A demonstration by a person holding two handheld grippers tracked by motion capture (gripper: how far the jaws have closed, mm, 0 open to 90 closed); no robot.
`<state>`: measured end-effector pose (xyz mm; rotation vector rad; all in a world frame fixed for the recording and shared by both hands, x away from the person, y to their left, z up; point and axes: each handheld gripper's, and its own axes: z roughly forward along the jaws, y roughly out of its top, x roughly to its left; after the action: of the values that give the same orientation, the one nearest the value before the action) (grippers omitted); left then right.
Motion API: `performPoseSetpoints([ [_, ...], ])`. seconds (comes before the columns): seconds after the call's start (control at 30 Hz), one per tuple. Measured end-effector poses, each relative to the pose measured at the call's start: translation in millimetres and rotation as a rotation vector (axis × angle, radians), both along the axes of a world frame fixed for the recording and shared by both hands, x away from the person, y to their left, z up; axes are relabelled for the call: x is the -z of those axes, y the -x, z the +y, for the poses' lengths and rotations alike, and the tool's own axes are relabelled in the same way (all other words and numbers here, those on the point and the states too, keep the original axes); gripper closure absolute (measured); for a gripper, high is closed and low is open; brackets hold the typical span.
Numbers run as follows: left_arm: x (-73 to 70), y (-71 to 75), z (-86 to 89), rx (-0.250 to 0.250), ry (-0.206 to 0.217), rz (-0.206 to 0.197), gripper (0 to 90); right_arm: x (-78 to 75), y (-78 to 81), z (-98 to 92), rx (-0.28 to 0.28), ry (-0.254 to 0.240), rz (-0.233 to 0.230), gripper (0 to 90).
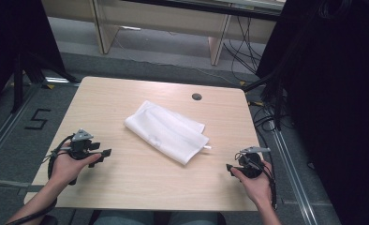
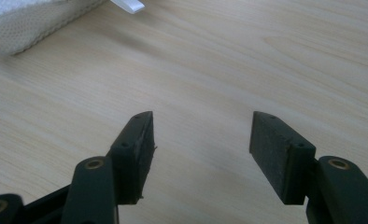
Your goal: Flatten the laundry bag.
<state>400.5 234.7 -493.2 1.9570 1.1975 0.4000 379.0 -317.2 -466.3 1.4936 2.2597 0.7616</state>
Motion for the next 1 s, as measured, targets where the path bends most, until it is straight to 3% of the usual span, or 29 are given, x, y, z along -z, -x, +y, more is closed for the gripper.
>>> performPoseSetpoints([
  [0.17,0.8,-0.5,-1.6,-0.003,0.007,-0.009,39.9,-1.4,-0.6,-0.9,-0.003,-0.023,-0.015,37.2],
  [0.2,0.7,-0.6,-1.5,-0.002,0.006,-0.009,39.9,0.6,-1.3,-1.5,-0.018,-0.004,-0.05,36.9],
  [0.23,0.4,-0.8,-1.8,0.0,0.003,-0.011,39.7,-1.7,-0.7,0.2,-0.004,-0.016,-0.024,36.5],
  [0.3,-0.6,-0.2,-2.8,-0.001,0.003,-0.002,39.7,-1.6,-0.9,1.4,-0.003,-0.025,-0.026,36.4],
  [0.33,-0.1,-0.1,-5.3,-0.011,0.021,-0.017,39.7,-1.9,-1.1,2.8,-0.005,-0.037,-0.017,36.6],
  [0.43,-1.0,0.7,-8.8,0.0,0.013,-0.03,39.9,-4.7,-2.0,7.6,-0.011,-0.047,-0.03,38.0],
  [0.53,-2.0,1.3,-14.2,0.023,0.014,-0.026,40.1,-12.3,-3.2,18.6,-0.034,-0.056,-0.048,40.8],
  [0.57,-3.8,1.8,-16.1,0.042,0.012,-0.028,43.0,-16.7,-4.4,30.1,-0.075,-0.049,-0.082,42.7],
  [0.63,-6.6,2.6,-18.8,0.059,0.008,-0.038,44.3,-19.8,-3.7,36.7,-0.073,-0.062,-0.07,43.1],
  [0.67,-11.0,1.6,-20.1,0.071,0.0,-0.05,46.2,-24.7,-5.2,52.4,-0.131,-0.048,-0.095,46.8],
  [0.73,-14.0,-0.2,-20.9,0.064,0.0,-0.061,46.3,-26.9,-5.7,56.6,-0.148,-0.038,-0.089,48.5],
  [0.77,-19.9,-7.6,-21.5,0.06,-0.005,-0.077,46.4,-27.6,-8.5,69.9,-0.176,-0.071,-0.116,54.3],
  [0.8,-19.9,-7.6,-21.5,0.06,-0.005,-0.077,46.7,-27.6,-8.5,69.9,-0.176,-0.071,-0.116,54.3],
  [0.83,-23.2,-12.0,-21.8,0.056,-0.005,-0.076,47.0,-32.1,-11.0,82.0,-0.215,-0.076,-0.095,57.4],
  [0.87,-26.4,-21.7,-23.1,0.037,0.007,-0.091,47.6,-31.8,-13.1,89.8,-0.221,-0.097,-0.103,60.3],
  [0.9,-26.4,-21.7,-23.1,0.037,0.007,-0.091,49.9,-31.8,-13.1,89.8,-0.221,-0.097,-0.103,60.3],
  [0.93,-27.9,-26.2,-23.1,0.038,0.009,-0.082,49.9,-34.3,-14.2,95.0,-0.241,-0.077,-0.072,64.7],
  [0.97,-28.8,-29.6,-24.4,0.041,0.017,-0.075,57.2,-32.1,-16.7,102.4,-0.246,-0.105,-0.077,68.6],
  [1.0,-29.9,-34.9,-27.2,0.059,0.006,-0.07,63.2,-32.8,-21.9,113.4,-0.277,-0.1,-0.013,75.9],
])
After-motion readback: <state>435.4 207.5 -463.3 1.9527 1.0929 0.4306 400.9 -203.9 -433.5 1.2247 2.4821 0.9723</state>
